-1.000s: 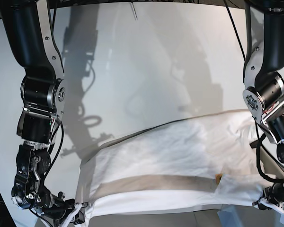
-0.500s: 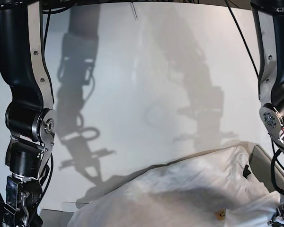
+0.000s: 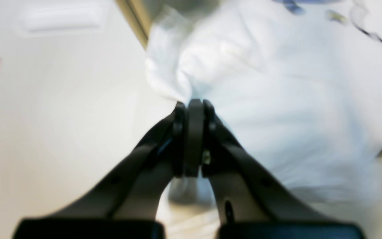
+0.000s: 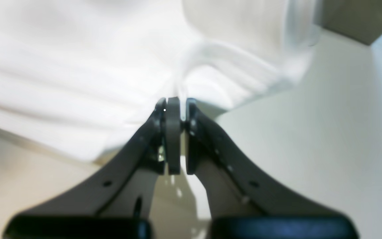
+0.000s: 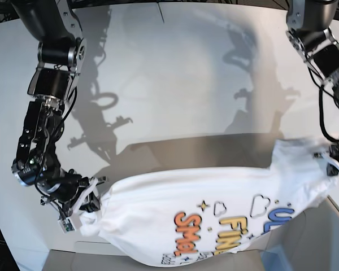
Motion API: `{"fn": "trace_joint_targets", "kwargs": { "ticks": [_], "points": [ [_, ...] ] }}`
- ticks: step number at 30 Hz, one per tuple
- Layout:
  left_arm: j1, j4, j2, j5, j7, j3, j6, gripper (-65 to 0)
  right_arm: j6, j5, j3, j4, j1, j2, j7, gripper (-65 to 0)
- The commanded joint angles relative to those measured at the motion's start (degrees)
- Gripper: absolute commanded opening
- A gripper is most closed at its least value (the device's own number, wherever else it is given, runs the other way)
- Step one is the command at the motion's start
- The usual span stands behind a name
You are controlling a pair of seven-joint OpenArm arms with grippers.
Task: Layout the t-shirt on the table in an organized manner, then fold the t-shirt properly
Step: 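Lift the shirt with both grippers and swing it down flat, then pull the shirt shoulders apart with both grippers to smooth it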
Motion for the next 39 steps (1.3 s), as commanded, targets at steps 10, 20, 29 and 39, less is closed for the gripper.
{"fn": "trace_joint_targets", "kwargs": {
  "ticks": [10, 20, 29, 39],
  "points": [
    [19.01, 1.06, 3.76, -0.18, -9.41, -0.27, 0.03, -65.0, 0.74, 5.55, -0.34, 5.40, -20.08, 0.15, 4.73, -65.0],
    [23.93, 1.15, 3.85, -0.26, -9.06, -6.42, -0.23, -65.0, 0.83, 5.55, -0.16, 12.43, -29.48, -0.46, 4.82, -65.0],
    [29.12, 0.88, 6.49, 0.00, -9.06, -15.21, -7.75, -65.0, 4.52, 5.63, 0.10, 16.74, -37.13, -1.96, 11.06, -65.0],
    [30.00, 0.80, 6.92, 0.00, -6.77, -23.65, -7.75, -65.0, 9.27, 6.43, 0.19, 16.65, -44.69, -5.38, 24.86, -65.0]
  ]
}}
